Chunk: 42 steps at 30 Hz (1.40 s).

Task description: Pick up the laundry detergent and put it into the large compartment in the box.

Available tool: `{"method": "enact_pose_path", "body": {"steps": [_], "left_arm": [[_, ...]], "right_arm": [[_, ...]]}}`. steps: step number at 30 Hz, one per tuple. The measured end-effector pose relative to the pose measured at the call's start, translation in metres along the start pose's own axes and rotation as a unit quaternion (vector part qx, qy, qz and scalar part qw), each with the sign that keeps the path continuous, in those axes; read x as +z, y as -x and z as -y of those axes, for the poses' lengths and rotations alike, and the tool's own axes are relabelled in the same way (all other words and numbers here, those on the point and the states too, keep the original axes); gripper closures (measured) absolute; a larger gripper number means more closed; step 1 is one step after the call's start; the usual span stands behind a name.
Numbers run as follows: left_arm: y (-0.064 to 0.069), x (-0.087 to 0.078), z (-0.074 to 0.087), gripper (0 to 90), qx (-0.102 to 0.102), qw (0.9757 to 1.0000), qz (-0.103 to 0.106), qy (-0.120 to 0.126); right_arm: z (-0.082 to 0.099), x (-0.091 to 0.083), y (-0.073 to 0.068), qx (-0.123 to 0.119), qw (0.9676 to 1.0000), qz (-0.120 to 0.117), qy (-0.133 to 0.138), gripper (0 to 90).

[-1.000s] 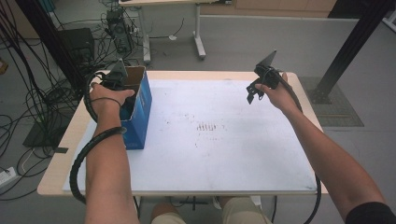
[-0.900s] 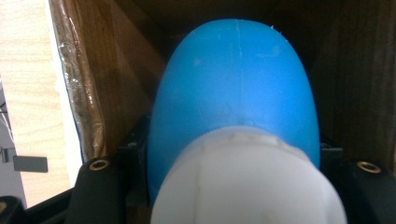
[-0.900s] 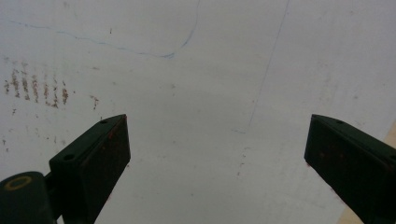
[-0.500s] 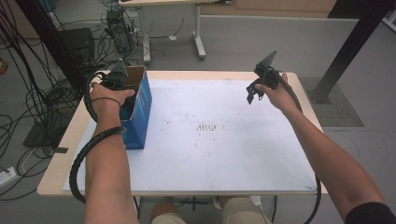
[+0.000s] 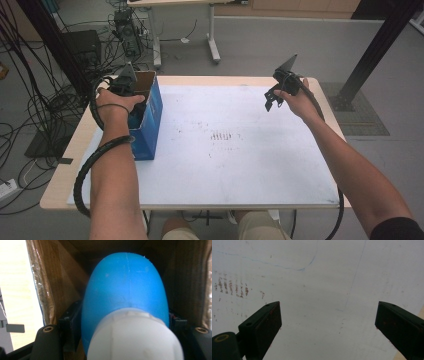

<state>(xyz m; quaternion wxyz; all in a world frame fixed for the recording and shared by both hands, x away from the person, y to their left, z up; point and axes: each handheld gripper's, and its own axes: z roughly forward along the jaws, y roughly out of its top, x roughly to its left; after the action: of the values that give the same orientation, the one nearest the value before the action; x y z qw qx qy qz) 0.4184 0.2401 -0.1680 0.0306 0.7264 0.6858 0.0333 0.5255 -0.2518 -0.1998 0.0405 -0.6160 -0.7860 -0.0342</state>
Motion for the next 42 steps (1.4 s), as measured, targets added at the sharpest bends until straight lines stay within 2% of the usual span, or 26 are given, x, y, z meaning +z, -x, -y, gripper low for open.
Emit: {"method": "enact_pose_path", "body": {"steps": [16,20,42], "left_arm": [[0.005,-0.009,0.000,28.3,0.009,0.9999,-0.005,0.001],[0.009,-0.011,0.001,26.0,0.013,0.9998,-0.016,0.000],[0.008,-0.043,0.011,19.2,0.023,0.9994,-0.023,0.009]], "right_arm": [[0.001,-0.002,0.001,-0.001,1.0000,-0.002,0.003,7.1],[0.002,-0.002,0.000,-0.003,1.0000,-0.001,0.004,7.1],[0.000,-0.001,-0.005,-0.006,1.0000,-0.002,0.002,7.1]]}}
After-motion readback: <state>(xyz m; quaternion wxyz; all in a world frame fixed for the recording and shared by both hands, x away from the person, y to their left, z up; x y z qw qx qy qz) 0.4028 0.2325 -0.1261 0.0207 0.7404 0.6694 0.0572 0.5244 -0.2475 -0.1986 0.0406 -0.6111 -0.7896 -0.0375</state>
